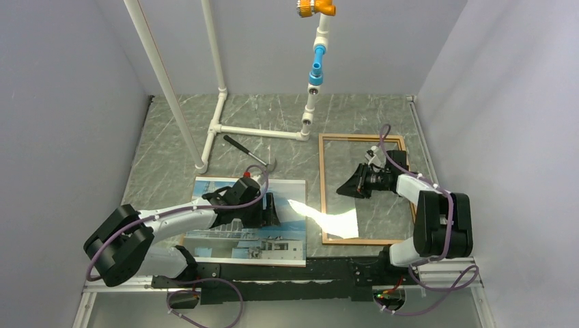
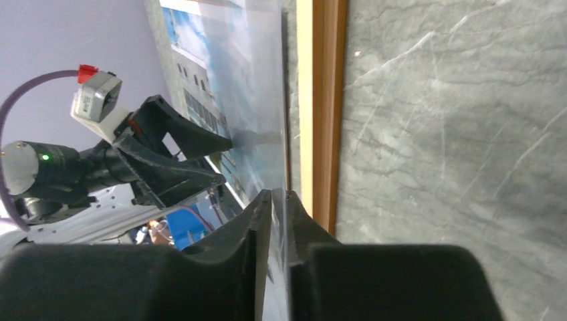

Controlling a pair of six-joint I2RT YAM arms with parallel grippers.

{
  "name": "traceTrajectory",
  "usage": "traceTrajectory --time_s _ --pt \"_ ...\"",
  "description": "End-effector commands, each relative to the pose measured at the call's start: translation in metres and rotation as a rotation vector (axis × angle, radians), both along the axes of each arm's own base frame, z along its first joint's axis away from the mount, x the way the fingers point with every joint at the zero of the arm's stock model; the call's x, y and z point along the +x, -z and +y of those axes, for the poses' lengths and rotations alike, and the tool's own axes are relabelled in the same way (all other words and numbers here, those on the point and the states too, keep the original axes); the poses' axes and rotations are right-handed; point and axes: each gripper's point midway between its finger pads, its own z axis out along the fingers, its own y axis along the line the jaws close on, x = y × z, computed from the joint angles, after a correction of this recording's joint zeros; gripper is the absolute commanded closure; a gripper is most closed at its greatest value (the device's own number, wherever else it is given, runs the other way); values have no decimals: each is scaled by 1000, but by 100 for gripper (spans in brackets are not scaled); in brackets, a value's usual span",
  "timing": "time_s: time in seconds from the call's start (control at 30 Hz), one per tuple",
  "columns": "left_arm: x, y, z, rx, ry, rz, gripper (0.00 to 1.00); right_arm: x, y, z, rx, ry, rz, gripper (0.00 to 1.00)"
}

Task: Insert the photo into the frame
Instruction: Pick up the photo frame item at the center of the board.

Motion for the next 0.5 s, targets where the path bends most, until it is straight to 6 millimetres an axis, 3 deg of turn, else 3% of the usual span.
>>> traceTrajectory --time_s 0.0,0.1,0.3,0.47 --pt "-17 24 27 113 4 46 23 7 -32 0 -5 -15 -108 91" --pt "-14 14 25 91 8 17 23 6 -44 -3 -41 2 -136 100" --pt "-6 -18 22 59 18 -60 23 7 -73 -19 -161 134 -194 100" --pt "-3 -49 10 27 41 -125 21 3 -115 -35 -259 247 -263 100"
